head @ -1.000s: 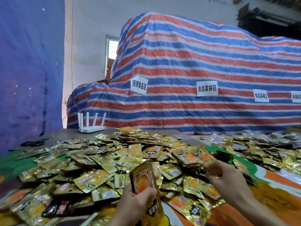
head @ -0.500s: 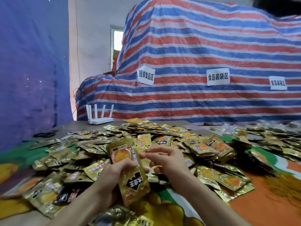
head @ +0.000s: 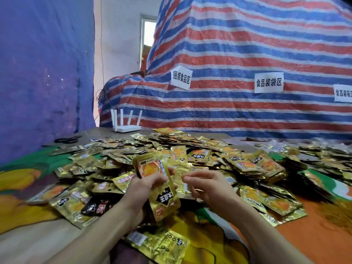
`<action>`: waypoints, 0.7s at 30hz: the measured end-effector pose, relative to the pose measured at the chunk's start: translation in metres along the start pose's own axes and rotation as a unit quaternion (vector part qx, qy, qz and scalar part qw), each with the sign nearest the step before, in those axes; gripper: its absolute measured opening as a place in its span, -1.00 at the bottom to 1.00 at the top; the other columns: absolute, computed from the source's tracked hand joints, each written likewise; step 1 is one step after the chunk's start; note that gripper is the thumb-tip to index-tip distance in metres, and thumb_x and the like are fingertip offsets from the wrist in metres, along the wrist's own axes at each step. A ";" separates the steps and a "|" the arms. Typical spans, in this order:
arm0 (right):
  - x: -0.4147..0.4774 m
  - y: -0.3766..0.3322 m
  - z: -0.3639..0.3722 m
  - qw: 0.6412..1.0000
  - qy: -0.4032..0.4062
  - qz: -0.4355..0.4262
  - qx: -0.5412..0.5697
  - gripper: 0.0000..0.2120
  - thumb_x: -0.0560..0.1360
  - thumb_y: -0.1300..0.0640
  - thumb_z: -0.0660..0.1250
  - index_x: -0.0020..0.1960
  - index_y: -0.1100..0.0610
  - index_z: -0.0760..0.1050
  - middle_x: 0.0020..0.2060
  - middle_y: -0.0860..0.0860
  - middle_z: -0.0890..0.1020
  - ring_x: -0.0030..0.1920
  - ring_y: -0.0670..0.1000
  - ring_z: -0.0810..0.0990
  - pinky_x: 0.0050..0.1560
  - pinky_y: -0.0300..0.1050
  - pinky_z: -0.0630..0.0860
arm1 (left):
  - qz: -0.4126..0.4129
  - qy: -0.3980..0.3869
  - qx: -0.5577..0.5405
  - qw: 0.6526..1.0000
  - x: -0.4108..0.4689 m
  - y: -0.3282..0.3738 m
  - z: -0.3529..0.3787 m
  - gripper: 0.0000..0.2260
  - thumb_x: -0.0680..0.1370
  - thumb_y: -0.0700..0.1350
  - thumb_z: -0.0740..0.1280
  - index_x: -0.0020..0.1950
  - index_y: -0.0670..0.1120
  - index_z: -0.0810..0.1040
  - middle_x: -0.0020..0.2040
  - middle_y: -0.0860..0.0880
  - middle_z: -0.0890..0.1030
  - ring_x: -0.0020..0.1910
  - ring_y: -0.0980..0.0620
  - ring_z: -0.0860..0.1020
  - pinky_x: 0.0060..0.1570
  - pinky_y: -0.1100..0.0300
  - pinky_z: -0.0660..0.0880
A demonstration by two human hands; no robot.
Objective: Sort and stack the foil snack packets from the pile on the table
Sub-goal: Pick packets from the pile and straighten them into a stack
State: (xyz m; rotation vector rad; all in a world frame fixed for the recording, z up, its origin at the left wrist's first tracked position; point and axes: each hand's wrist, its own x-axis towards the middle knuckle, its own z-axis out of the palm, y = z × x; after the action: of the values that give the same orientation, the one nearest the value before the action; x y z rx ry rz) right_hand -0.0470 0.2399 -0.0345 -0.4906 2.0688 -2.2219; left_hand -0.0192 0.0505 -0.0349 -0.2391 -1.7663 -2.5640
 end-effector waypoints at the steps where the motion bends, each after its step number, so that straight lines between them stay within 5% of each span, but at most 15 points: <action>1: 0.001 0.000 0.000 1.000 0.001 -0.004 0.019 -0.91 0.33 0.20 0.54 -0.18 0.19 0.72 -0.27 0.12 0.61 -0.33 -0.02 0.53 -0.34 -0.23 0.43 | -0.003 -0.004 -0.022 1.000 0.001 0.000 -0.001 -0.75 0.39 -0.25 0.38 0.03 -0.19 0.71 -0.02 -0.28 0.69 -0.16 -0.18 0.69 -0.19 -0.03 0.66; 7: -0.003 -0.010 -0.001 0.973 -0.081 0.058 0.210 -0.95 0.36 0.25 0.42 -0.20 0.16 0.66 -0.17 0.05 0.66 -0.20 0.00 0.61 -0.20 -0.18 0.43 | -0.041 -0.157 -0.172 0.972 0.002 0.004 -0.012 -0.68 0.30 -0.27 0.49 0.05 -0.21 0.70 -0.10 -0.16 0.64 -0.17 -0.14 0.65 -0.10 -0.08 0.62; 12: -0.009 -0.018 -0.007 0.936 -0.089 0.033 0.339 -0.94 0.37 0.29 0.28 -0.22 0.17 0.52 -0.32 0.04 0.50 -0.18 0.10 0.60 0.06 -0.02 0.49 | -0.093 -0.167 -0.051 0.980 0.003 -0.002 -0.009 -0.71 0.31 -0.23 0.41 0.02 -0.16 0.72 -0.09 -0.12 0.64 -0.19 -0.14 0.66 0.03 -0.11 0.60; 14: -0.009 -0.019 -0.010 0.918 -0.085 0.013 0.388 -0.77 0.43 0.32 0.18 -0.12 0.25 0.62 -0.34 0.02 0.49 -0.28 0.05 0.57 -0.05 -0.01 0.60 | -0.104 -0.163 -0.036 0.981 0.003 -0.003 -0.008 -0.71 0.34 -0.22 0.39 0.04 -0.16 0.72 -0.10 -0.13 0.64 -0.18 -0.15 0.66 0.11 -0.14 0.55; 17: -0.008 -0.018 -0.008 0.930 -0.092 0.003 0.355 -0.63 0.46 0.35 0.23 0.14 0.19 0.71 -0.15 0.01 0.70 -0.37 -0.07 0.58 -0.26 -0.13 0.64 | -0.100 -0.164 -0.033 0.981 0.003 -0.003 -0.008 -0.67 0.32 -0.22 0.42 0.08 -0.15 0.72 -0.08 -0.13 0.67 -0.16 -0.15 0.66 0.12 -0.15 0.56; 21: -0.004 -0.007 0.002 0.963 -0.063 -0.003 0.262 -0.48 0.41 0.41 0.32 0.34 0.11 0.56 0.19 0.17 0.68 0.03 0.17 0.73 -0.27 -0.15 0.67 | -0.117 -0.121 -0.031 0.985 0.003 -0.003 -0.005 -0.72 0.25 -0.19 0.47 -0.06 -0.16 0.75 -0.05 -0.22 0.71 -0.17 -0.16 0.71 -0.12 -0.08 0.66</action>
State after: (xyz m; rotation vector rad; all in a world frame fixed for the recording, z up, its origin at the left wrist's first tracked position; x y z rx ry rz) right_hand -0.0412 0.2398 -0.0279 -0.5645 1.3379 -2.5272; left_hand -0.0236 0.0471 -0.0395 -0.3803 -1.8978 -2.8654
